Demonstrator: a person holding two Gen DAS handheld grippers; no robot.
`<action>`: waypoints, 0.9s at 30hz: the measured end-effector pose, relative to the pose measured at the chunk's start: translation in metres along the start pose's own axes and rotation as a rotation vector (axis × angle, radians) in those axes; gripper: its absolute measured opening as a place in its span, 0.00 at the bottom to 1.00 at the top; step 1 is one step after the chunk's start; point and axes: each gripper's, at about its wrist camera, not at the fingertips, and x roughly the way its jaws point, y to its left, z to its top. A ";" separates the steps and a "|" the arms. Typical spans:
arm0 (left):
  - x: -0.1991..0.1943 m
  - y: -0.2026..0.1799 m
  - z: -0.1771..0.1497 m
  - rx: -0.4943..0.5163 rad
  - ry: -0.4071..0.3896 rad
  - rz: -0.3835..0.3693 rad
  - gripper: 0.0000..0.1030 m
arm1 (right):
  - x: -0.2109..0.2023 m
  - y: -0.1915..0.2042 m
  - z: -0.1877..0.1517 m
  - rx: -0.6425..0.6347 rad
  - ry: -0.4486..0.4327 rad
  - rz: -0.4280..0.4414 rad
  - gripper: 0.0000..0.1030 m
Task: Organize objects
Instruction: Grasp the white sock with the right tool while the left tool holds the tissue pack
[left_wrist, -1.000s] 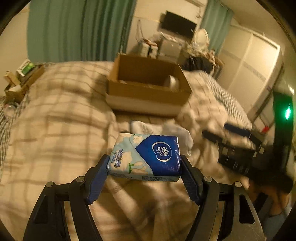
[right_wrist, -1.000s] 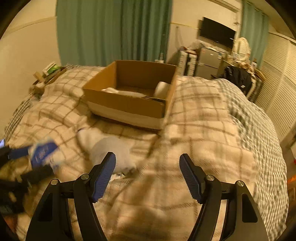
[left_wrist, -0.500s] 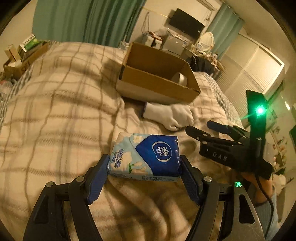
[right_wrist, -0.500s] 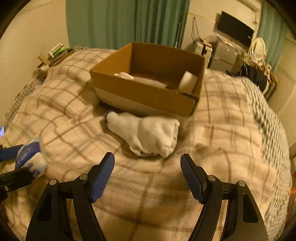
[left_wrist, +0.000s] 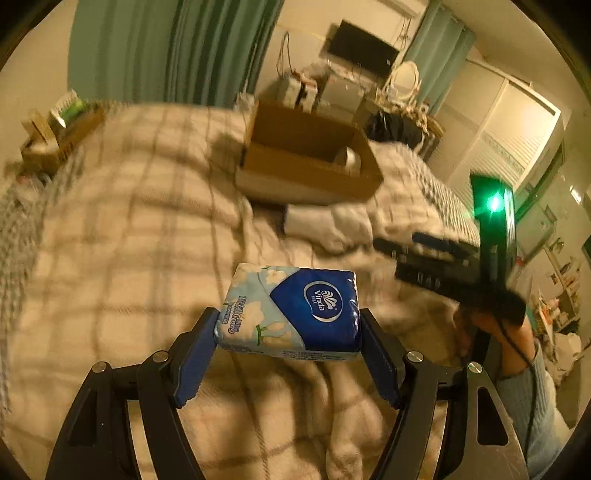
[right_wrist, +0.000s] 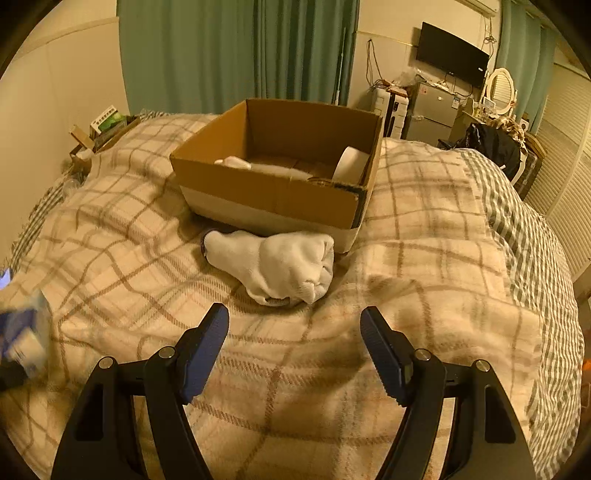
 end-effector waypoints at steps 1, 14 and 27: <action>-0.001 -0.002 0.004 0.008 -0.016 0.012 0.73 | 0.000 0.000 0.001 -0.005 0.001 -0.001 0.71; 0.086 -0.006 0.088 0.093 -0.107 0.188 0.73 | 0.058 -0.002 0.051 -0.056 0.067 -0.034 0.87; 0.128 0.019 0.080 0.028 -0.025 0.195 0.73 | 0.125 0.012 0.042 -0.069 0.224 0.002 0.74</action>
